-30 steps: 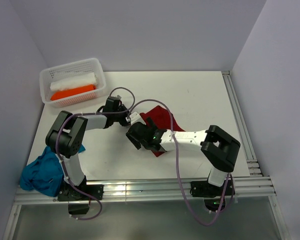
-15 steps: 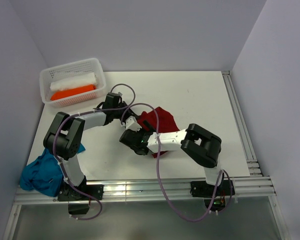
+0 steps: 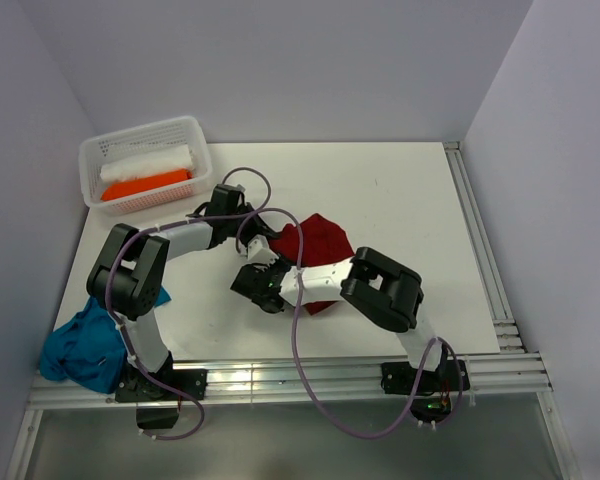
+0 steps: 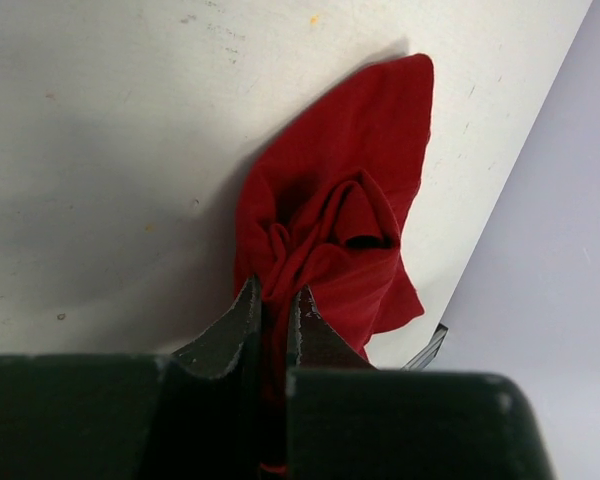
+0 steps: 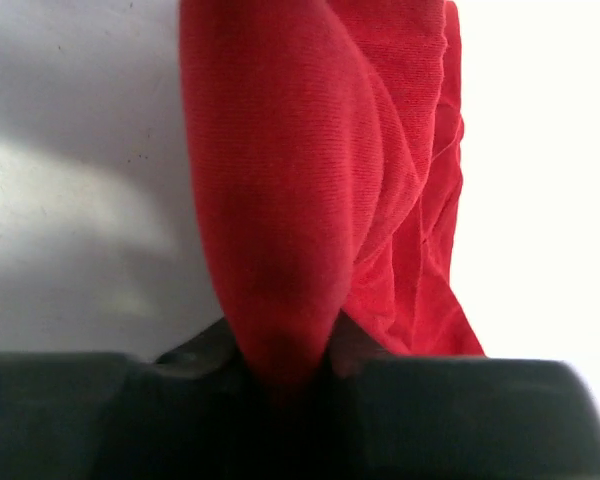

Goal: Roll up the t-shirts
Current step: Roll the tshirt

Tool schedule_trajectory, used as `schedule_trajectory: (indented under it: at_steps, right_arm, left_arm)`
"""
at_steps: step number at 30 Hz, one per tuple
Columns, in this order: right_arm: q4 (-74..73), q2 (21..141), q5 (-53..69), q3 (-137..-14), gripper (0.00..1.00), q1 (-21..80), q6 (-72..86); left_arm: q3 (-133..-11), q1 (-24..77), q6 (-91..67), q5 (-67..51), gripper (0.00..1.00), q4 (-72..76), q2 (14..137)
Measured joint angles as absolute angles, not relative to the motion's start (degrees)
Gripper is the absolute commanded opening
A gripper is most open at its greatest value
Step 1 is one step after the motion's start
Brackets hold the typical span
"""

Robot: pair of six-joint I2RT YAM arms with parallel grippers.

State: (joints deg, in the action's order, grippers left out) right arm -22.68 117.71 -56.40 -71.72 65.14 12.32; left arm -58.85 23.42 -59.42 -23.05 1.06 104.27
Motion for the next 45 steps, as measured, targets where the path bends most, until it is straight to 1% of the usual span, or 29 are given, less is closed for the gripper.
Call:
schedule_trajectory:
  at_steps: [1, 2, 3, 4, 6, 7, 9, 12, 14, 18, 22, 25, 29, 35, 41, 44, 45]
  right_arm:
    - [-22.81, 117.71, -56.27, -71.7, 0.06, 65.17, 12.4]
    - [-22.79, 117.67, -56.07, -71.7, 0.0, 65.14, 12.49]
    - [-22.74, 117.58, -55.79, -71.66, 0.0, 65.1, 12.73]
    - [-22.7, 117.45, -55.2, -71.61, 0.0, 65.06, 12.95]
    - [-21.78, 116.44, -53.01, -70.83, 0.0, 64.86, 12.73]
    - [-21.56, 115.57, -51.81, -70.32, 0.0, 64.66, 12.69]
    - [-21.43, 113.36, -48.62, -69.25, 0.0, 64.03, 12.73]
    - [-20.8, 110.39, -43.27, -67.79, 0.0, 62.63, 12.75]
    - [-20.23, 108.29, -39.16, -66.41, 0.0, 61.45, 12.88]
    - [-19.49, 103.15, -27.16, -63.66, 0.0, 57.21, 13.47]
    - [-17.87, 99.24, -11.14, -61.39, 0.0, 49.84, 14.13]
    - [-16.97, 98.1, -1.21, -60.69, 0.0, 45.08, 14.76]
    - [-13.74, 98.04, 12.6, -58.72, 0.0, 39.42, 16.03]
    - [-4.73, 98.08, 29.89, -51.9, 0.0, 32.86, 20.12]
    - [6.61, 101.62, 43.03, -47.13, 0.0, 27.53, 26.09]
    - [10.76, 105.38, 49.01, -46.81, 0.0, 25.15, 28.91]
    - [11.6, 106.3, 50.48, -46.81, 0.0, 24.64, 29.47]
  left_arm:
    - [-58.85, 23.4, -59.35, -23.05, 0.03, 0.91, 104.27]
    - [-58.85, 23.33, -59.24, -23.05, 0.04, 0.8, 104.27]
    - [-58.85, 23.18, -59.18, -23.09, 0.09, 0.73, 104.25]
    - [-58.85, 23.09, -59.13, -23.09, 0.18, 0.69, 104.2]
    - [-58.83, 22.79, -58.63, -23.16, 0.4, 0.27, 103.9]
    - [-58.76, 22.57, -57.91, -23.14, 0.57, -0.16, 103.53]
    - [-58.37, 21.98, -57.39, -23.11, 0.7, -0.6, 102.39]
    - [-58.0, 20.58, -56.88, -22.74, 0.76, -1.74, 99.68]
    - [-57.95, 19.57, -56.55, -22.65, 0.77, -1.85, 97.89]
    - [-57.95, 17.56, -55.92, -22.2, 0.78, -2.07, 94.41]
    - [-57.21, 17.12, -54.7, -21.5, 0.78, -1.8, 91.48]
    - [-54.02, 17.12, -53.74, -21.56, 0.78, -0.16, 88.51]
    - [-48.27, 17.26, -53.1, -21.85, 0.78, 4.01, 85.84]
    - [-42.02, 19.18, -52.56, -22.22, 0.78, 9.61, 85.89]
    - [-40.8, 24.29, -51.22, -19.94, 0.79, 14.76, 87.26]
    - [-38.33, 26.5, -50.59, -18.39, 0.8, 18.41, 87.26]
    - [-37.3, 26.94, -50.37, -18.02, 0.82, 19.57, 87.24]
